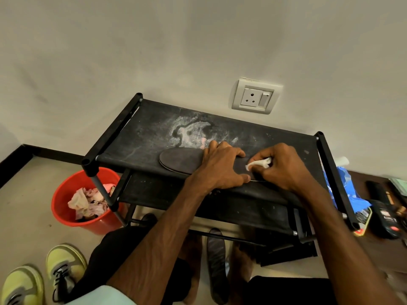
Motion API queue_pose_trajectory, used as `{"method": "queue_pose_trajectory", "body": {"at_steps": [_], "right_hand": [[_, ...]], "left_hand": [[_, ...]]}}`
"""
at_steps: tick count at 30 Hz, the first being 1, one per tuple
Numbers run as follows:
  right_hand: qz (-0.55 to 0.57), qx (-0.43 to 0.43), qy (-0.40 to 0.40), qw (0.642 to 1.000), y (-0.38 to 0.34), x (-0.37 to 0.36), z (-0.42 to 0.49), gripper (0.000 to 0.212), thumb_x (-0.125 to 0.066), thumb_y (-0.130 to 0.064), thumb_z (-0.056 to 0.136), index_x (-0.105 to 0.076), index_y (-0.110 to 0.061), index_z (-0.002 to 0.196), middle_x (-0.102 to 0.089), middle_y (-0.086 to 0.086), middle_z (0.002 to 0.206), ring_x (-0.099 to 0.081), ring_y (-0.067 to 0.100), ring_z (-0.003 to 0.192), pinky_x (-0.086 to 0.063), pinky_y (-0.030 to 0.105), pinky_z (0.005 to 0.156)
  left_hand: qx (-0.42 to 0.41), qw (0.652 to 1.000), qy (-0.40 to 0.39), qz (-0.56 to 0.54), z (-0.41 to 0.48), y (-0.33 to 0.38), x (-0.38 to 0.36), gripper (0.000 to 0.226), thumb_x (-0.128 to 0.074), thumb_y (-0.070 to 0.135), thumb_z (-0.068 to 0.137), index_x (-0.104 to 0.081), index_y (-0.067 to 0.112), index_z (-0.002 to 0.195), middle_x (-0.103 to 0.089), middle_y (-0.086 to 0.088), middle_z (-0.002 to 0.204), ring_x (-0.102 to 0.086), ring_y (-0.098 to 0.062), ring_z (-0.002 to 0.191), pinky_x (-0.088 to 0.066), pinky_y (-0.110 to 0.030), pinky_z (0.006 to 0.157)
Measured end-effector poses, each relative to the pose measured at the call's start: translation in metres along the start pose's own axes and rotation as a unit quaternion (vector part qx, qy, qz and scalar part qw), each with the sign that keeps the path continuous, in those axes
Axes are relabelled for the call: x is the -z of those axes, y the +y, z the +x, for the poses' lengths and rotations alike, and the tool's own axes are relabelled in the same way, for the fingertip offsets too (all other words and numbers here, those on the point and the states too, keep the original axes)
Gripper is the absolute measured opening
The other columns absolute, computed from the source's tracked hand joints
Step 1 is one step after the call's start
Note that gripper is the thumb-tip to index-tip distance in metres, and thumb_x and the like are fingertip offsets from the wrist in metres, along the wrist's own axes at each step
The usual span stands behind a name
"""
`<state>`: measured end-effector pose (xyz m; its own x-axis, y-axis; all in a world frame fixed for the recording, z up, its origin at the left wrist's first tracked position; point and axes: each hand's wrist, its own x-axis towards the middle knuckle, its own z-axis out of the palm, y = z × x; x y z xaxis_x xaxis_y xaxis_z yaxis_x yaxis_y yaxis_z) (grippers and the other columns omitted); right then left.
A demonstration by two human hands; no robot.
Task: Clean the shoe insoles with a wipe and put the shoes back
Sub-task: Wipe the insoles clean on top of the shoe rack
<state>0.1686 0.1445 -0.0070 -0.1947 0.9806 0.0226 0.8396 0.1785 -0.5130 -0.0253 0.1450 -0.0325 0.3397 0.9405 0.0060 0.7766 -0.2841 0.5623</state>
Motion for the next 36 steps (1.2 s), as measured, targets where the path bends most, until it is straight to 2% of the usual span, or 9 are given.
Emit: {"method": "queue_pose_trajectory", "body": {"at_steps": [2, 3, 7, 10, 16, 26, 29, 32, 36], "right_hand": [[0.025, 0.03, -0.012, 0.999, -0.008, -0.005, 0.001, 0.009, -0.085, -0.024, 0.079, -0.083, -0.033, 0.08, -0.076, -0.016, 0.076, -0.07, -0.005, 0.072, -0.053, 0.012, 0.063], [0.031, 0.033, -0.017, 0.999, -0.009, -0.006, 0.002, 0.009, -0.086, -0.025, 0.079, -0.083, -0.034, 0.08, -0.076, -0.016, 0.077, -0.07, -0.006, 0.073, -0.054, 0.012, 0.064], [0.008, -0.013, -0.023, 1.0, 0.007, 0.008, -0.001, 0.008, -0.084, -0.032, 0.079, -0.082, -0.039, 0.082, -0.076, -0.016, 0.077, -0.071, 0.003, 0.074, -0.062, 0.035, 0.071], [-0.017, -0.057, -0.016, 0.998, 0.026, 0.025, -0.005, 0.009, -0.085, -0.033, 0.081, -0.08, -0.04, 0.079, -0.076, -0.014, 0.077, -0.07, 0.006, 0.073, -0.062, 0.039, 0.072], [-0.019, -0.08, 0.016, 0.996, 0.038, 0.031, -0.012, 0.006, -0.086, -0.031, 0.081, -0.082, -0.034, 0.079, -0.076, -0.013, 0.078, -0.069, 0.006, 0.073, -0.056, 0.026, 0.067], [0.028, 0.011, -0.033, 0.999, -0.006, 0.0, -0.005, 0.009, -0.085, -0.021, 0.079, -0.084, -0.03, 0.082, -0.077, -0.014, 0.075, -0.071, -0.002, 0.07, -0.058, 0.019, 0.063], [0.043, 0.014, -0.04, 0.998, -0.008, 0.0, -0.006, 0.008, -0.086, -0.025, 0.079, -0.084, -0.03, 0.085, -0.077, -0.013, 0.078, -0.072, -0.001, 0.073, -0.063, 0.028, 0.07], [0.015, -0.014, -0.042, 0.999, 0.001, 0.009, -0.008, 0.011, -0.084, -0.032, 0.078, -0.083, -0.039, 0.086, -0.077, -0.016, 0.077, -0.072, 0.003, 0.075, -0.063, 0.04, 0.074], [-0.004, -0.069, -0.022, 0.997, 0.022, 0.027, -0.013, 0.008, -0.085, -0.035, 0.079, -0.082, -0.041, 0.082, -0.076, -0.017, 0.076, -0.071, 0.005, 0.075, -0.063, 0.042, 0.078]], "left_hand": [[0.001, 1.0, 0.001, -0.004, 0.0, -0.001, 0.001, 0.072, -0.078, 0.056, 0.074, -0.053, 0.035, 0.139, -0.049, 0.0, 0.135, -0.033, -0.023, 0.125, -0.03, -0.038, 0.103], [0.001, 1.0, 0.001, -0.008, 0.0, -0.001, 0.001, 0.072, -0.078, 0.056, 0.074, -0.053, 0.035, 0.138, -0.049, 0.0, 0.134, -0.033, -0.023, 0.125, -0.03, -0.038, 0.104], [0.0, 1.0, -0.002, -0.015, -0.002, 0.0, 0.0, 0.069, -0.078, 0.056, 0.076, -0.054, 0.036, 0.137, -0.048, 0.001, 0.135, -0.032, -0.023, 0.126, -0.029, -0.039, 0.107], [0.005, 1.0, -0.005, -0.026, -0.002, 0.0, 0.001, 0.067, -0.077, 0.055, 0.077, -0.054, 0.036, 0.137, -0.047, 0.002, 0.137, -0.031, -0.022, 0.129, -0.025, -0.039, 0.109], [0.009, 1.0, -0.006, -0.013, -0.002, 0.001, 0.002, 0.068, -0.077, 0.056, 0.076, -0.054, 0.036, 0.137, -0.048, 0.001, 0.137, -0.032, -0.024, 0.129, -0.025, -0.04, 0.109], [0.003, 1.0, -0.001, -0.003, 0.0, -0.003, 0.0, 0.072, -0.079, 0.057, 0.074, -0.054, 0.036, 0.138, -0.048, 0.001, 0.134, -0.033, -0.022, 0.125, -0.026, -0.034, 0.099], [0.004, 1.0, -0.001, -0.009, -0.001, -0.003, 0.001, 0.072, -0.079, 0.058, 0.073, -0.054, 0.037, 0.138, -0.048, 0.002, 0.134, -0.033, -0.022, 0.125, -0.028, -0.035, 0.101], [0.004, 1.0, -0.003, -0.015, -0.002, -0.002, 0.001, 0.07, -0.078, 0.058, 0.074, -0.054, 0.037, 0.137, -0.048, 0.003, 0.134, -0.032, -0.021, 0.125, -0.03, -0.037, 0.105], [0.006, 1.0, -0.002, -0.027, -0.004, -0.001, 0.002, 0.066, -0.078, 0.056, 0.076, -0.055, 0.038, 0.135, -0.048, 0.004, 0.134, -0.032, -0.021, 0.127, -0.027, -0.038, 0.109]]}}
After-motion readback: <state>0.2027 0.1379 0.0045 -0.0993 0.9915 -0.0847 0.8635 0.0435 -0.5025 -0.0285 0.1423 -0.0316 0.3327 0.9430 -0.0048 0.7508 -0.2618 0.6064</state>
